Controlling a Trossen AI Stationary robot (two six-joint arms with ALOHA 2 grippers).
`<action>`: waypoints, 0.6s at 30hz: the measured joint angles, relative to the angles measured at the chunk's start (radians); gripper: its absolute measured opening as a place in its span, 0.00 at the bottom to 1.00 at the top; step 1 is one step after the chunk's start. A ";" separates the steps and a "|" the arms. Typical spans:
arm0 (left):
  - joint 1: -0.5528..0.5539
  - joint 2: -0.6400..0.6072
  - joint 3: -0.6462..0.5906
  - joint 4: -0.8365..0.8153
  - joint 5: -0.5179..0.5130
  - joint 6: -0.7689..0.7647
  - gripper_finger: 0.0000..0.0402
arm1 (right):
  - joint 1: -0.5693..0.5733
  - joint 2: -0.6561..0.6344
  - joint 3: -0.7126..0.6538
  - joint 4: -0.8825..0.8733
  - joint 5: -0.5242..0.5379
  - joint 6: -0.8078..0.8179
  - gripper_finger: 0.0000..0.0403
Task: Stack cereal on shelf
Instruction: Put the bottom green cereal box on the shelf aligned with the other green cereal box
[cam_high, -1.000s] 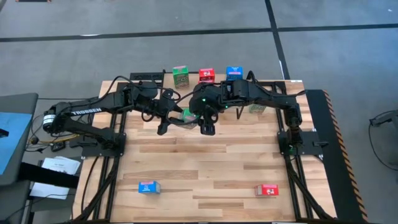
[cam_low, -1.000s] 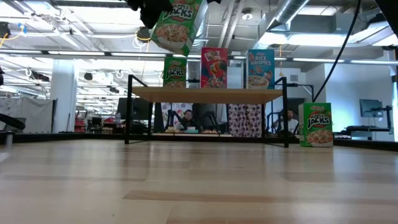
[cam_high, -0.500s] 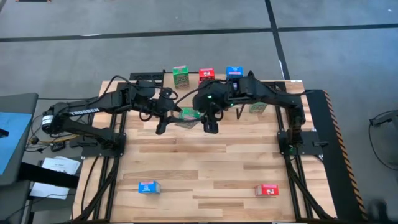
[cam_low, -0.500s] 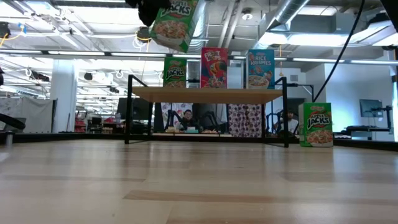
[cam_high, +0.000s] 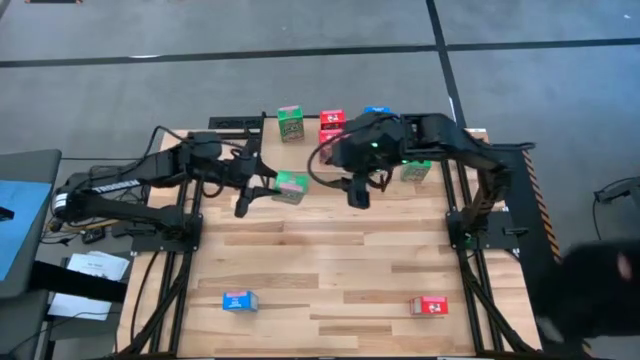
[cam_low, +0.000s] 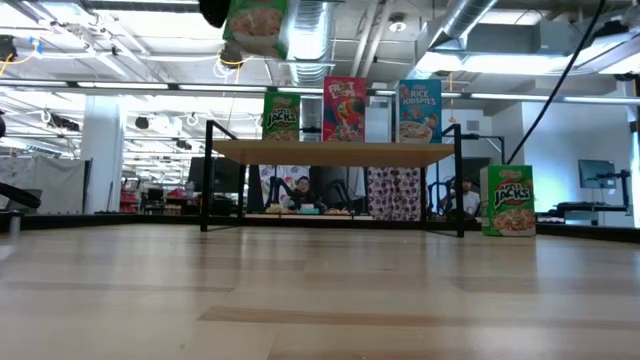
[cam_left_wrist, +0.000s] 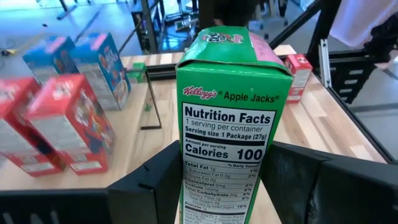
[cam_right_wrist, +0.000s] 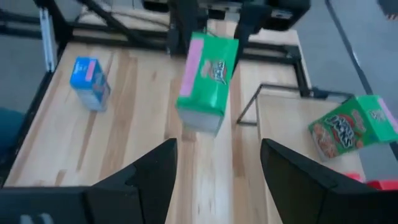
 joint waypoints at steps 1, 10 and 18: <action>0.000 -0.011 -0.039 0.044 0.000 -0.012 0.44 | 0.004 -0.007 0.000 -0.014 0.000 0.000 0.63; 0.065 -0.071 -0.310 0.444 -0.132 -0.060 0.44 | 0.064 -0.061 0.000 -0.030 -0.001 0.019 0.63; 0.208 -0.020 -0.362 0.580 -0.103 -0.042 0.44 | 0.104 -0.094 -0.001 -0.058 0.000 0.061 0.63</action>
